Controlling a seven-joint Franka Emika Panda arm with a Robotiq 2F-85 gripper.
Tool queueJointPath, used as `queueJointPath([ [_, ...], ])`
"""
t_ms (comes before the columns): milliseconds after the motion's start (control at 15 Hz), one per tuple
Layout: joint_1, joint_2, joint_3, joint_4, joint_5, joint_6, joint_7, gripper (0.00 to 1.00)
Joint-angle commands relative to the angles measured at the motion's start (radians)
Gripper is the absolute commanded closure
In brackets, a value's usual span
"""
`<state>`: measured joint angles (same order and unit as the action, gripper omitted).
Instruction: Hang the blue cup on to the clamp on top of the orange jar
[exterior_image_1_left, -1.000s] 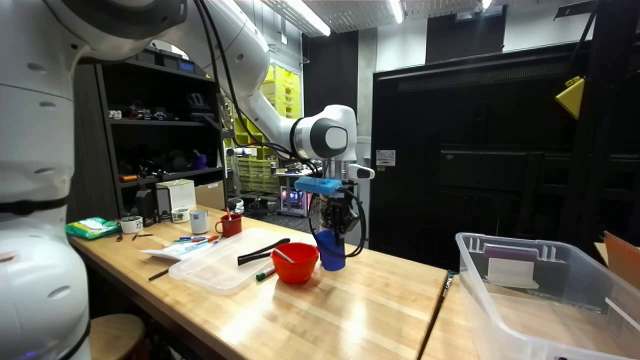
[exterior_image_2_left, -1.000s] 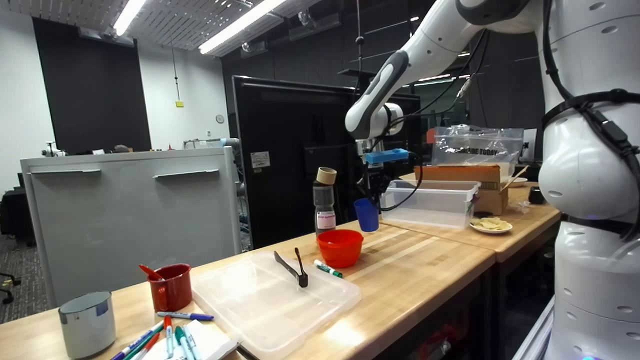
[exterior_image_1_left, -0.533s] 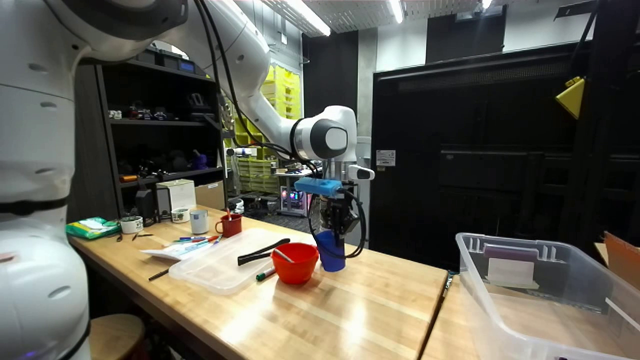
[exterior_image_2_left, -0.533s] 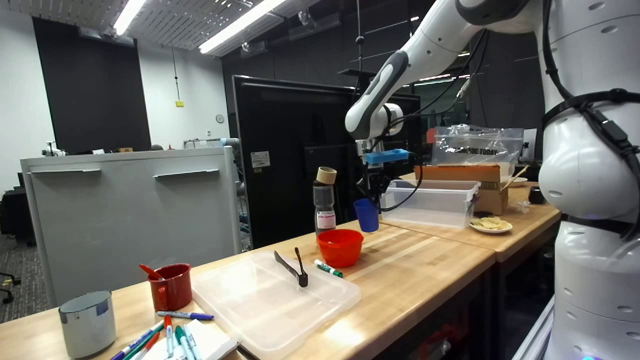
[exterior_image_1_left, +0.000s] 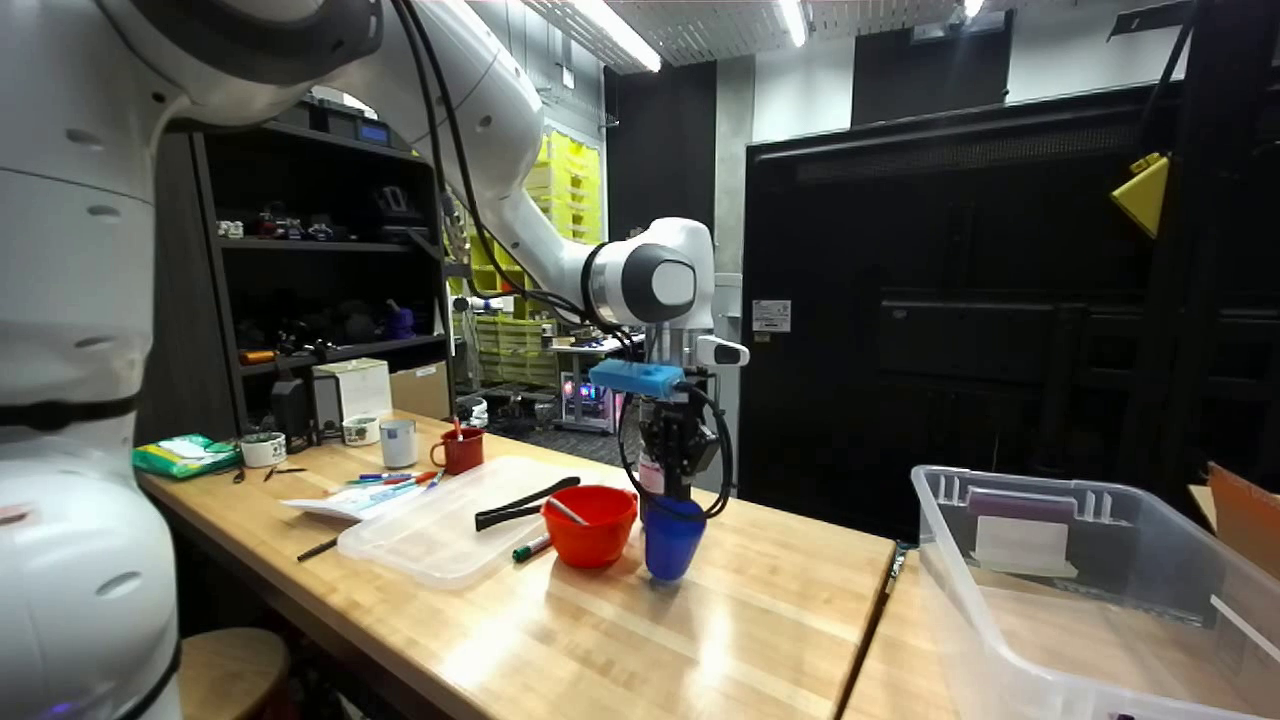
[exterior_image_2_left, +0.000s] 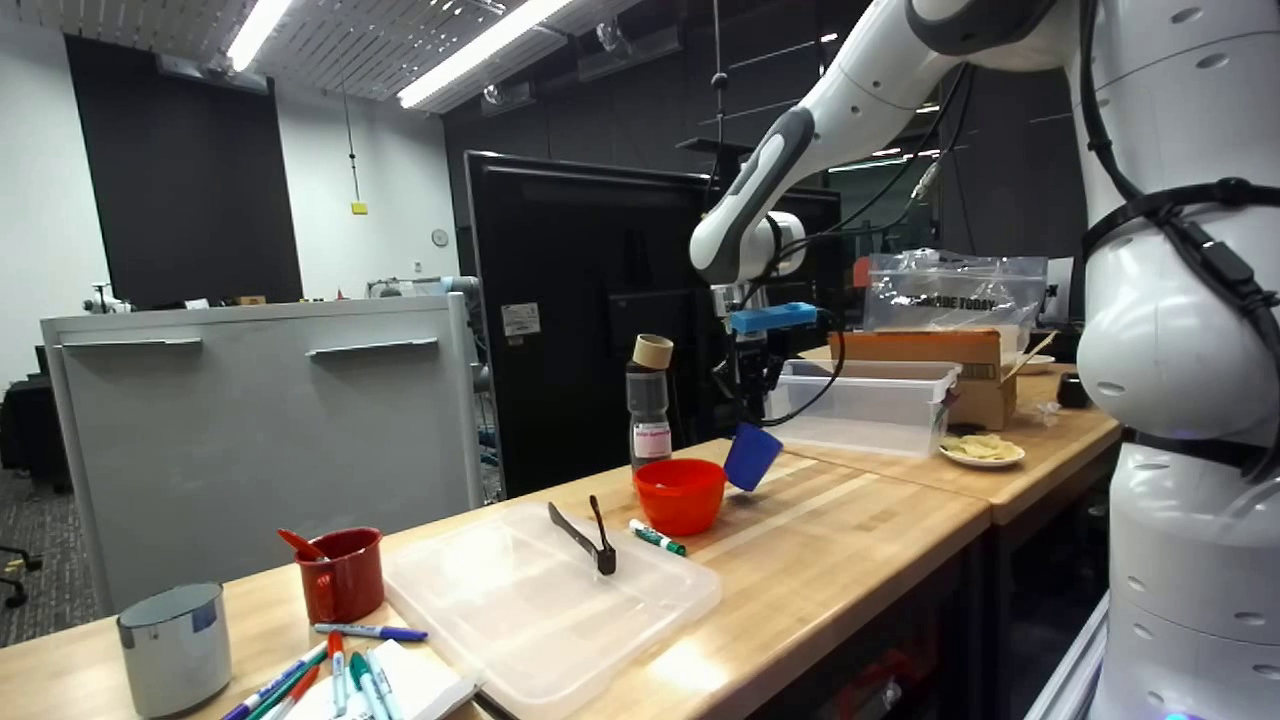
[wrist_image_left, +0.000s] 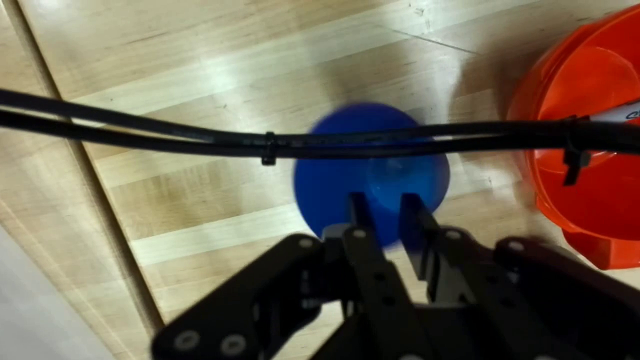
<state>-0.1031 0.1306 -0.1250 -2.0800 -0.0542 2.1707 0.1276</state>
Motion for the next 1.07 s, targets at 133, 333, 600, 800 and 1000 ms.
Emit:
queueJointPath([
  [133, -0.001, -0.001, 0.003, -0.001, 0.006, -0.005, -0.002, 0.33],
  [333, -0.001, 0.002, 0.003, -0.004, 0.007, 0.004, 0.004, 0.12],
  [600, 0.001, 0.007, 0.004, -0.006, 0.009, 0.001, 0.008, 0.00],
  [800, -0.001, 0.014, 0.002, 0.001, 0.000, -0.008, -0.001, 0.00],
  [1000, 0.000, 0.018, 0.002, 0.001, 0.000, -0.009, -0.001, 0.00],
])
